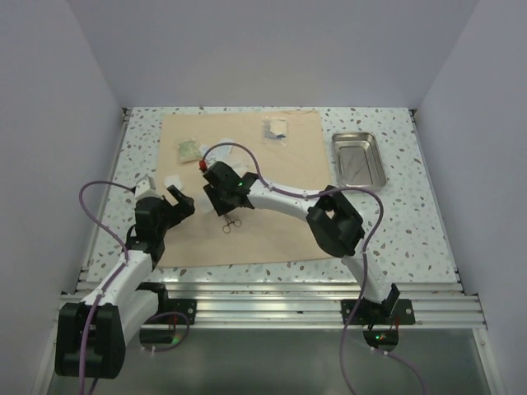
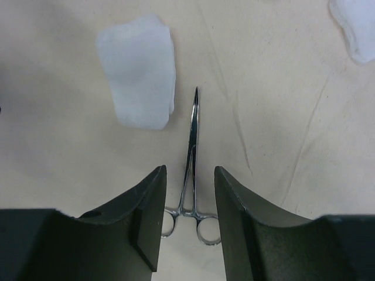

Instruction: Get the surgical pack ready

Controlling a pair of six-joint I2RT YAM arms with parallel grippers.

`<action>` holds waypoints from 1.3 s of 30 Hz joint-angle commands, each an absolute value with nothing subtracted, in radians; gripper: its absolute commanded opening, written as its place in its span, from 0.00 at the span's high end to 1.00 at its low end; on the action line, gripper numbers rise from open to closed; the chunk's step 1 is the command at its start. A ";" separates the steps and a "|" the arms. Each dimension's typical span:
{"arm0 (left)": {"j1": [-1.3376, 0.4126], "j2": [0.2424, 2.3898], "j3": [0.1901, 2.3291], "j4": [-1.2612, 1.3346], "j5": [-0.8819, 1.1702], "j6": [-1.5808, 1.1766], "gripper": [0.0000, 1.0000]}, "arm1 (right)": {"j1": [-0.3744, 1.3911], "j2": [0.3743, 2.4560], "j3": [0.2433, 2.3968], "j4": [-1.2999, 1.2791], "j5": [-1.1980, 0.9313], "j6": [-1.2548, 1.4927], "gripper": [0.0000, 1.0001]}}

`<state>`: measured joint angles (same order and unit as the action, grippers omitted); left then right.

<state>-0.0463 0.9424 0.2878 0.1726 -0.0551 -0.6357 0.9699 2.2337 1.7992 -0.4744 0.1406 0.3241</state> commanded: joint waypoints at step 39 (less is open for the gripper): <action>-0.040 0.942 0.282 0.236 -0.005 -0.617 0.00 | 0.946 2.433 2.039 -0.469 0.186 0.301 0.81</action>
